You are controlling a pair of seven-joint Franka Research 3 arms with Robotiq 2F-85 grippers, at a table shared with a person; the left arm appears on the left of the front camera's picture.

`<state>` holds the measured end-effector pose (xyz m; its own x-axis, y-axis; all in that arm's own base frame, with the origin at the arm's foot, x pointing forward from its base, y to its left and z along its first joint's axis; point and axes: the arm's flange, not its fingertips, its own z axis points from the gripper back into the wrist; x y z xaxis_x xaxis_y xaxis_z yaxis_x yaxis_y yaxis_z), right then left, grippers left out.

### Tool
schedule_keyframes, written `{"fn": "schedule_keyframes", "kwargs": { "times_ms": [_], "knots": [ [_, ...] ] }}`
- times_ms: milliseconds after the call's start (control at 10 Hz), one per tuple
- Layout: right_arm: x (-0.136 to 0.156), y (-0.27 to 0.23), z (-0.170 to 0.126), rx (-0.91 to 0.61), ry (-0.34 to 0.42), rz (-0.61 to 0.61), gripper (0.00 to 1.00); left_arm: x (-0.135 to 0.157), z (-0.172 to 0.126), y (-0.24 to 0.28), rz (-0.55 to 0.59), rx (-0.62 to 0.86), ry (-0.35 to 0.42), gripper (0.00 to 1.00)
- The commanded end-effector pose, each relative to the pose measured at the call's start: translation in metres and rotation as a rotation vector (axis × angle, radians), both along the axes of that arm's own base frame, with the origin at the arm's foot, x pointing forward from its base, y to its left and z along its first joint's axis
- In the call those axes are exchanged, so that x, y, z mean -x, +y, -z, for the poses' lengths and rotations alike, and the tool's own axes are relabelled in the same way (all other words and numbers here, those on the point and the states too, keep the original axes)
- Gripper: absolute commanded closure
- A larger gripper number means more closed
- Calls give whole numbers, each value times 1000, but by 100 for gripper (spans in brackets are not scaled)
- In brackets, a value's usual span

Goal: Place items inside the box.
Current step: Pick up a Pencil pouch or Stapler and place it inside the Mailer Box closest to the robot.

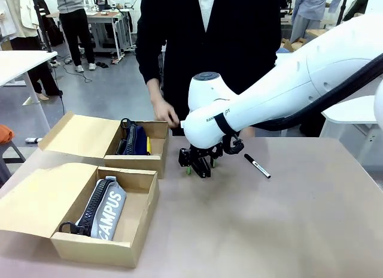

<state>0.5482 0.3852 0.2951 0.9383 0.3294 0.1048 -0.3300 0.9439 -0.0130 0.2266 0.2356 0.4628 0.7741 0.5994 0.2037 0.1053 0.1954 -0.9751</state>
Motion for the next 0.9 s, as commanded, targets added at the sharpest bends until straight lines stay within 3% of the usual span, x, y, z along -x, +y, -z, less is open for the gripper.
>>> {"fn": "schedule_keyframes", "kwargs": {
  "times_ms": [0, 100, 200, 300, 400, 500, 800],
  "knots": [
    [2, 0, -4, 7, -18, 42, 0, 1, -1, 0, 2, 3, -23, 0],
    [3, 0, -4, 4, -15, 37, 57, 1, -1, 0, 2, 3, -23, 0],
    [3, 0, -3, -5, -15, 38, 58, 1, -1, 0, 2, 3, -23, 0],
    [3, 1, -3, -5, -16, 39, 100, 1, -1, 0, 2, 3, -23, 0],
    [3, 1, -4, -3, -26, 49, 64, 1, -1, 0, 2, 3, -23, 0],
    [6, 1, -6, -10, -26, 45, 100, 1, -1, 0, 2, 3, -23, 0],
    [9, 1, -13, 0, -40, 58, 100, 1, -1, 0, 2, 3, -23, 0]
  ]
}}
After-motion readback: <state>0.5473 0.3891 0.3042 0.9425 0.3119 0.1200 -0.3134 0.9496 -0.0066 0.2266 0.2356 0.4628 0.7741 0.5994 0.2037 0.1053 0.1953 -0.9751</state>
